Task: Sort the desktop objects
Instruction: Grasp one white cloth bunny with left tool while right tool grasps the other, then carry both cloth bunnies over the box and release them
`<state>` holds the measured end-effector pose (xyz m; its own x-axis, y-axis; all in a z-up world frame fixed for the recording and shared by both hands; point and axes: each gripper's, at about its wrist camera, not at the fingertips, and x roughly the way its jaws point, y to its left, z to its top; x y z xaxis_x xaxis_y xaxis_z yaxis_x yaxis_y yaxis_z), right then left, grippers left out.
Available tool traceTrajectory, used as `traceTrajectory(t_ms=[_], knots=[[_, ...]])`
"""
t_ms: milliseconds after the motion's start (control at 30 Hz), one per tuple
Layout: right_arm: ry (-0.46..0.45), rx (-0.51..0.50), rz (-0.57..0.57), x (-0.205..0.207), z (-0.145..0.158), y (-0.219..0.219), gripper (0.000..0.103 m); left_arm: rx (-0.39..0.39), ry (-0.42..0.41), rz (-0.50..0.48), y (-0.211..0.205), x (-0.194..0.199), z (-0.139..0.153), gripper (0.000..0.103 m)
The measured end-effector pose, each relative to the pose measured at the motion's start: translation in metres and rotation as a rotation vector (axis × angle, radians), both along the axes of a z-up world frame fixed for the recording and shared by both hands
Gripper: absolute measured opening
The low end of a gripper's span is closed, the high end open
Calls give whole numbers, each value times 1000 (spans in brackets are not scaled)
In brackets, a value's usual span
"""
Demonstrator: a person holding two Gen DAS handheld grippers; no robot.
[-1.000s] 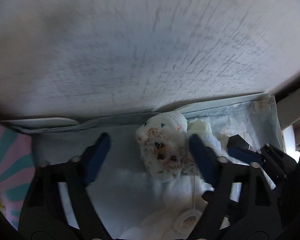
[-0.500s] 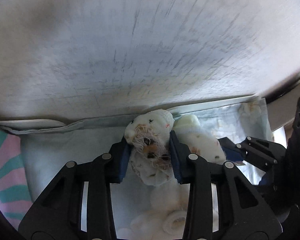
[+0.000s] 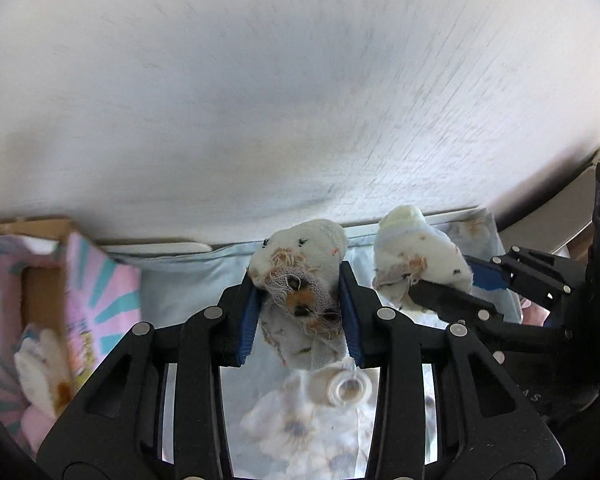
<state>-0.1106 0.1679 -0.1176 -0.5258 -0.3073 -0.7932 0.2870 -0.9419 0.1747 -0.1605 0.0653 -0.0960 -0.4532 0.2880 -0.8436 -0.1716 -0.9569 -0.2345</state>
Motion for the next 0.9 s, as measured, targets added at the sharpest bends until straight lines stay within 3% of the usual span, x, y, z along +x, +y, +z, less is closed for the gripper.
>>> traceTrajectory(t_ms=[300,367,533,900], knots=[[23,34,58,-4,36,-29,25,3,56,52,-59,37,52,33],[31,42,76,-6,45,-37,25,-7,69,64,-48,41,55,33],[50,66,116,-16,62,-63,25,-27,104,119,-77,60,74,33],[58,92,276,-30,79,-140,25,-24,92,261,-158,101,84,33]])
